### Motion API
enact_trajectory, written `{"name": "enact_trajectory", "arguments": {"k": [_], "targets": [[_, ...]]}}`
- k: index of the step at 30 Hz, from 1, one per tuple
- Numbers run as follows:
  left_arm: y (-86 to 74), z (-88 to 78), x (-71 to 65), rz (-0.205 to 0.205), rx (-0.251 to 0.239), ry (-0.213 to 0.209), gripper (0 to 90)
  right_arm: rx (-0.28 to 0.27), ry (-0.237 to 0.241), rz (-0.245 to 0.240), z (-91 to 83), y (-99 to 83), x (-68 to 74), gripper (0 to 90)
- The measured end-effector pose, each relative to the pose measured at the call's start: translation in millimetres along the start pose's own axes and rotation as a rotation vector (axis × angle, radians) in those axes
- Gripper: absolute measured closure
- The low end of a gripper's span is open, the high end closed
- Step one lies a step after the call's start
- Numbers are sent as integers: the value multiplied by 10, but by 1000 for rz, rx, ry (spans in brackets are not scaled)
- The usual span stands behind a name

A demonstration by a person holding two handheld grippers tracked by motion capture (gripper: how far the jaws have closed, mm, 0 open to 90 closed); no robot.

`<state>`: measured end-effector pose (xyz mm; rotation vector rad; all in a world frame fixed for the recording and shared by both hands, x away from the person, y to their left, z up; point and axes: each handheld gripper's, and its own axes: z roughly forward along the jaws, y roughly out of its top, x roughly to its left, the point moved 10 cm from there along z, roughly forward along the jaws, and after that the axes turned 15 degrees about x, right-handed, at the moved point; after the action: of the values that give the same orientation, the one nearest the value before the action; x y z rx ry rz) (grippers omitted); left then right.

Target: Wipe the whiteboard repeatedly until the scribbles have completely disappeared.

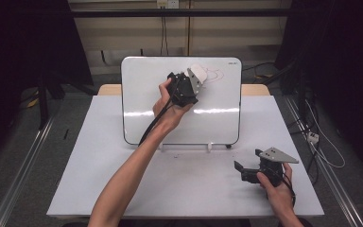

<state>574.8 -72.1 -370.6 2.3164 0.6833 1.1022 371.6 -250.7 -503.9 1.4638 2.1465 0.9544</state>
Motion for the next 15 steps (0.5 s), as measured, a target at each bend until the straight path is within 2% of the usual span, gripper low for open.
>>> {"name": "enact_trajectory", "arguments": {"k": [4, 8, 11, 13, 15], "targets": [[21, 2, -179, 55, 3, -10, 311, 1, 2, 5, -9, -4, 2, 54], [6, 3, -348, 66, -11, -39, 310, 2, 3, 7, -17, -9, 4, 54], [-31, -2, -560, 98, -27, -51, 310, -1, 2, 2, -19, -8, 7, 54], [-43, -9, -638, 104, -35, -46, 310, -1, 2, 1, -21, -8, 5, 54], [-43, -16, -636, 102, -40, -45, 310, -1, 1, 1, -22, -9, 2, 54]]}}
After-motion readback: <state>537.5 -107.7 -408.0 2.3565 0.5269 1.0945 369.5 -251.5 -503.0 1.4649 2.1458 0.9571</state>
